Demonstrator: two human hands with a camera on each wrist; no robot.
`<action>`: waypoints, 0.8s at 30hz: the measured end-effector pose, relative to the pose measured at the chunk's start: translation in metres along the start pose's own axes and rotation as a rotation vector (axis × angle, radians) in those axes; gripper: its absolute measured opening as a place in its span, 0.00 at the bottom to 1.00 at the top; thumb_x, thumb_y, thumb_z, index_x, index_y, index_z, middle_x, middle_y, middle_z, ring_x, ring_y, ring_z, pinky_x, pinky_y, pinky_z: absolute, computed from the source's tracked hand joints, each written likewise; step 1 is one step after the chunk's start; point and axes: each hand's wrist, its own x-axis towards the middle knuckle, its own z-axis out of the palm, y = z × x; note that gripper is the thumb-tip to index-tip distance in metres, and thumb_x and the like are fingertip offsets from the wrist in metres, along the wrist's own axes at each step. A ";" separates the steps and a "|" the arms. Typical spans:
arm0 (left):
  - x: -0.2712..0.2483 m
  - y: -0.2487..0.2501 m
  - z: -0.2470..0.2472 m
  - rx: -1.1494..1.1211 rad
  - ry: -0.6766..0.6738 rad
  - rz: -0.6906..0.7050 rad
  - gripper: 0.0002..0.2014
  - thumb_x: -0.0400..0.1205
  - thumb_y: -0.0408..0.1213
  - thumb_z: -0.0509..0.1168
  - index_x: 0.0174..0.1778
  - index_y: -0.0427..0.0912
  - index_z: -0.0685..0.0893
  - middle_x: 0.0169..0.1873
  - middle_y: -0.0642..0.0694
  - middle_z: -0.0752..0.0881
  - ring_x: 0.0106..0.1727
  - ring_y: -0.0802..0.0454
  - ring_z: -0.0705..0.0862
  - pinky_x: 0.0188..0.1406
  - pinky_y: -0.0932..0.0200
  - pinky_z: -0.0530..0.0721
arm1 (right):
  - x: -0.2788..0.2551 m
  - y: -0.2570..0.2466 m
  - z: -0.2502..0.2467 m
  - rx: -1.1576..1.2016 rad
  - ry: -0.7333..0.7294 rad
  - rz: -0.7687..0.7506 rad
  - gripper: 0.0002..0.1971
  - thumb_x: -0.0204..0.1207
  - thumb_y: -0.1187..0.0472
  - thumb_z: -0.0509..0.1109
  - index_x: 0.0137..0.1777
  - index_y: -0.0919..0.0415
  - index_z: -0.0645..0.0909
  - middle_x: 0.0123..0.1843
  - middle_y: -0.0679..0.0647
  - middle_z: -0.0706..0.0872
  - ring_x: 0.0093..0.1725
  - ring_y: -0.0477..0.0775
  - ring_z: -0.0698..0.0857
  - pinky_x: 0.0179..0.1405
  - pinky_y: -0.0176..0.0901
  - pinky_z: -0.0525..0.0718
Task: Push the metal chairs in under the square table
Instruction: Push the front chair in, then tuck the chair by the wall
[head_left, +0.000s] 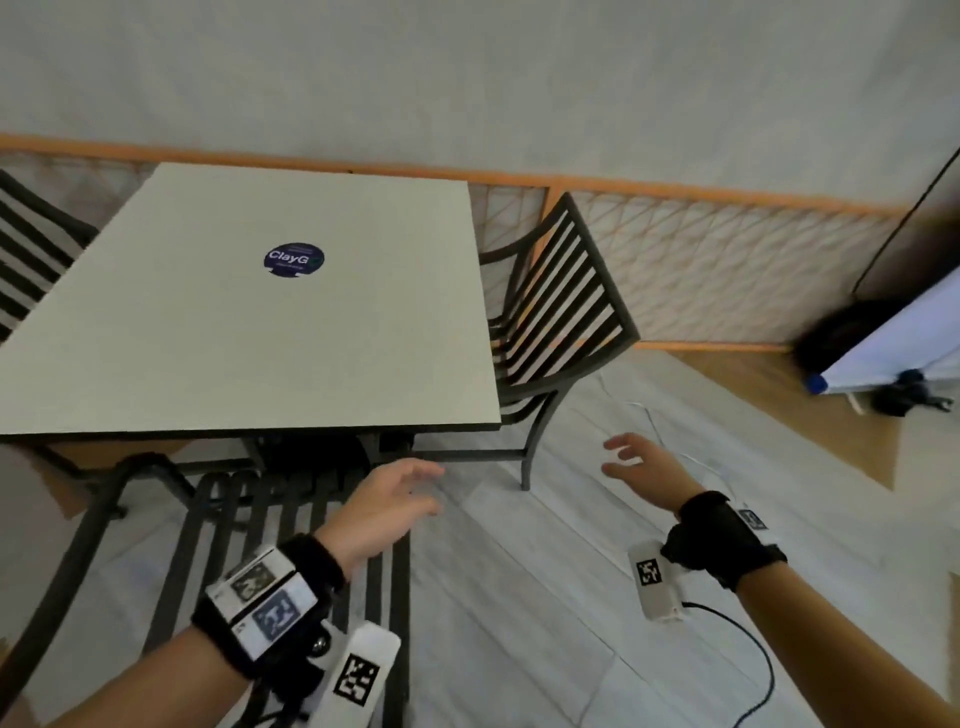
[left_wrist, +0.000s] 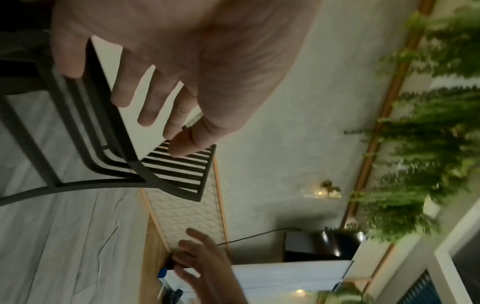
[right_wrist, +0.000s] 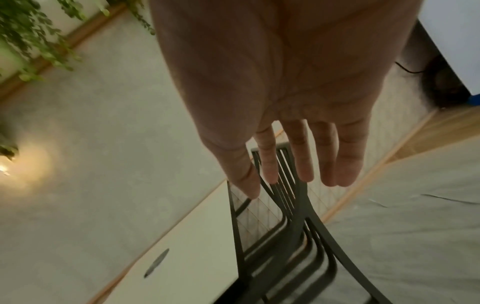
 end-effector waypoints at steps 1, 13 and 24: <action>0.010 0.012 0.017 0.033 0.004 0.016 0.18 0.77 0.31 0.66 0.63 0.48 0.81 0.64 0.52 0.79 0.66 0.57 0.75 0.52 0.69 0.73 | 0.004 0.003 -0.017 0.009 0.017 -0.017 0.19 0.78 0.56 0.71 0.67 0.57 0.78 0.66 0.60 0.80 0.60 0.56 0.78 0.57 0.44 0.72; 0.206 0.065 0.121 0.264 0.017 0.038 0.22 0.77 0.31 0.65 0.68 0.42 0.75 0.68 0.42 0.80 0.68 0.47 0.78 0.67 0.55 0.78 | 0.141 -0.025 -0.103 -0.060 0.057 -0.238 0.20 0.76 0.56 0.71 0.67 0.55 0.77 0.67 0.58 0.79 0.66 0.59 0.79 0.67 0.55 0.78; 0.406 0.068 0.148 0.597 -0.165 -0.129 0.28 0.78 0.33 0.64 0.76 0.43 0.65 0.67 0.35 0.79 0.66 0.36 0.79 0.65 0.49 0.80 | 0.315 -0.012 -0.108 0.036 0.238 -0.045 0.32 0.76 0.68 0.69 0.78 0.56 0.62 0.72 0.69 0.72 0.62 0.72 0.81 0.58 0.49 0.80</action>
